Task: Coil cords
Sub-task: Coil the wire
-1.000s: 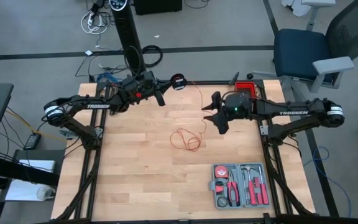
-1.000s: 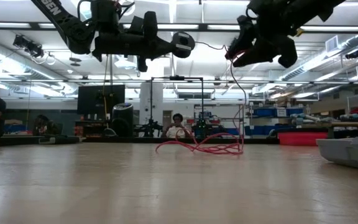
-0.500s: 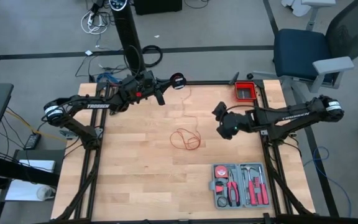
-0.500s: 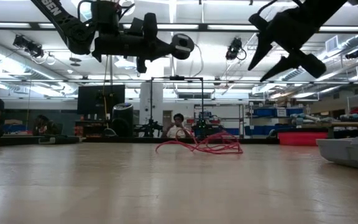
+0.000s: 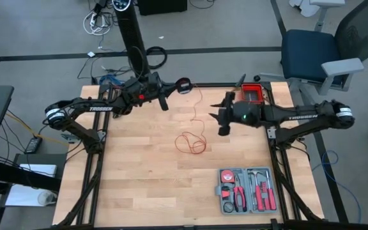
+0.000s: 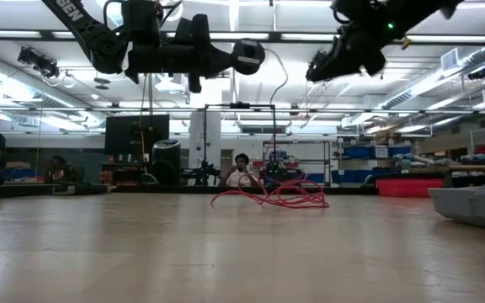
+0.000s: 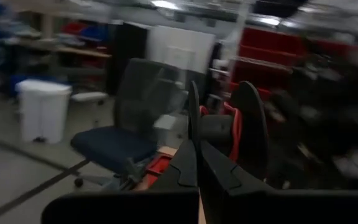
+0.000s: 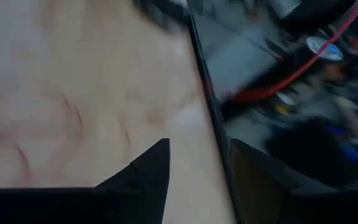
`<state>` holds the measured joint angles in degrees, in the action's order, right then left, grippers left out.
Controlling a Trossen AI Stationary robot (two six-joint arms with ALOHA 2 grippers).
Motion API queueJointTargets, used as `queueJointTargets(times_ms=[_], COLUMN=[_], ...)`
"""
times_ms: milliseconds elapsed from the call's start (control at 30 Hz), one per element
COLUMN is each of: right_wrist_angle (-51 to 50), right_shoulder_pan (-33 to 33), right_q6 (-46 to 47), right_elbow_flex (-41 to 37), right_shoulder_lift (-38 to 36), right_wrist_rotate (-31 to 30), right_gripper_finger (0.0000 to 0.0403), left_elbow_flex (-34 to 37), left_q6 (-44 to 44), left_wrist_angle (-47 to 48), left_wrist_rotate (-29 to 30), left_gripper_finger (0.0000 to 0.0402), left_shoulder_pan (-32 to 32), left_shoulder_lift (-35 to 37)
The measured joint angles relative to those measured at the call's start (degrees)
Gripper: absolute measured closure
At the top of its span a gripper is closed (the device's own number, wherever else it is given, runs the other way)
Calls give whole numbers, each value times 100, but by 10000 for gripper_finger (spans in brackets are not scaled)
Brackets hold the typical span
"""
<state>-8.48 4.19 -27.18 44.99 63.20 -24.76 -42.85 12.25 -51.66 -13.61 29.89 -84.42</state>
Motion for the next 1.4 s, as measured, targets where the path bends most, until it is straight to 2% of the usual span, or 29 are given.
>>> queueJointTargets(times_ms=[167,333,400,567,733,1000,1400], right_wrist_angle=[1089,1910,2108,2498,3048,3313,3594], right_shoulder_pan=[839,1629,1819,1950,1954,1981,1991], right_q6=[796,1921,2313,2413,2414,2376,2345], right_elbow_flex=[0,0,0,0,0,0,1], right_shoulder_lift=[0,106,204,510,640,782,798], right_wrist_rotate=[1425,3516,3908,4161,4601,4709,4751], right_gripper_finger=[246,250,251,252,252,257,265], left_elbow_flex=[0,0,0,0,-91,-625,-875], left_q6=[-486,-946,-1173,-1641,-1536,-1818,-1956], left_wrist_angle=[89,162,184,239,714,1642,1602], left_wrist_rotate=[-913,-1601,-1679,-1713,-1598,-1433,-1263], left_gripper_finger=[401,401,401,401,401,401,401], left_shoulder_pan=[-30,-119,-177,-326,-339,-436,-492], left_shoulder_lift=[0,0,0,0,0,0,0])
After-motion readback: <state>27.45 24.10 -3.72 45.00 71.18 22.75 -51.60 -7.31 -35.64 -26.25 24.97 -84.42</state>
